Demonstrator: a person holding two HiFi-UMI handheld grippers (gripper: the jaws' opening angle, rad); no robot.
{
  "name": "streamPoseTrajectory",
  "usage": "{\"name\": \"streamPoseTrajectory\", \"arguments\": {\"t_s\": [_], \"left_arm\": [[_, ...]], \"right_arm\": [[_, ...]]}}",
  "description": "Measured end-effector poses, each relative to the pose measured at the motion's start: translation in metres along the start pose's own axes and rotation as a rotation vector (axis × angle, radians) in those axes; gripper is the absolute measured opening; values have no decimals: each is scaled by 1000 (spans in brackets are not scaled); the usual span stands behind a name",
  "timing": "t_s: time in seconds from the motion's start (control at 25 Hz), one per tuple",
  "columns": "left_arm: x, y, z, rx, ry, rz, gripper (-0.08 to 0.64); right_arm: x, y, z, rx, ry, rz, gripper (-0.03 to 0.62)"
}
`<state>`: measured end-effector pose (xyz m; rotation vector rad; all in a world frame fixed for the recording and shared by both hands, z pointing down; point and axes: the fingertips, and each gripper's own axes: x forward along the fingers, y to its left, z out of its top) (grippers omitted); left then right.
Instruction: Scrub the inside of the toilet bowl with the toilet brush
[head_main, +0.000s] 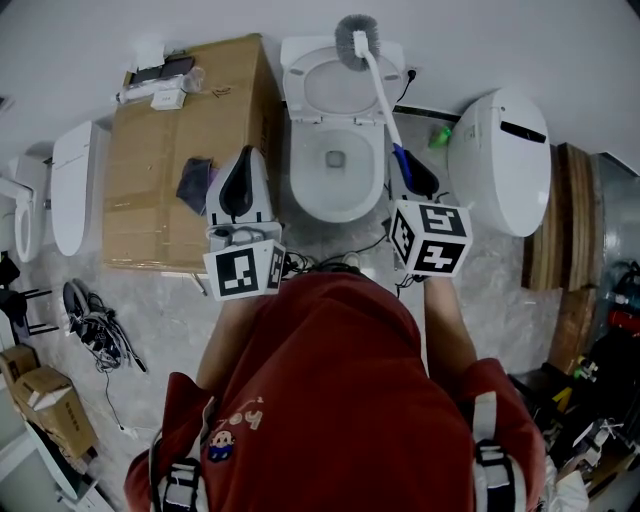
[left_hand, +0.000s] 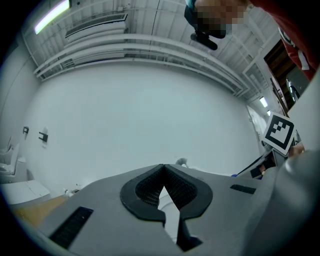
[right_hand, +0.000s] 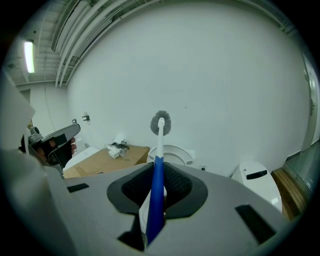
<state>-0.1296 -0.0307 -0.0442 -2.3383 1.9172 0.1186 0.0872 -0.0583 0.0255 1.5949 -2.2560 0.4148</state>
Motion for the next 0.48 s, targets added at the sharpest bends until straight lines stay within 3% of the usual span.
{"name": "streamPoseTrajectory", "arguments": {"t_s": [0.48], "left_arm": [[-2,1,-6,-2,17,1,12]], "right_arm": [[3,0,-2,-9,6,-7,62]]}}
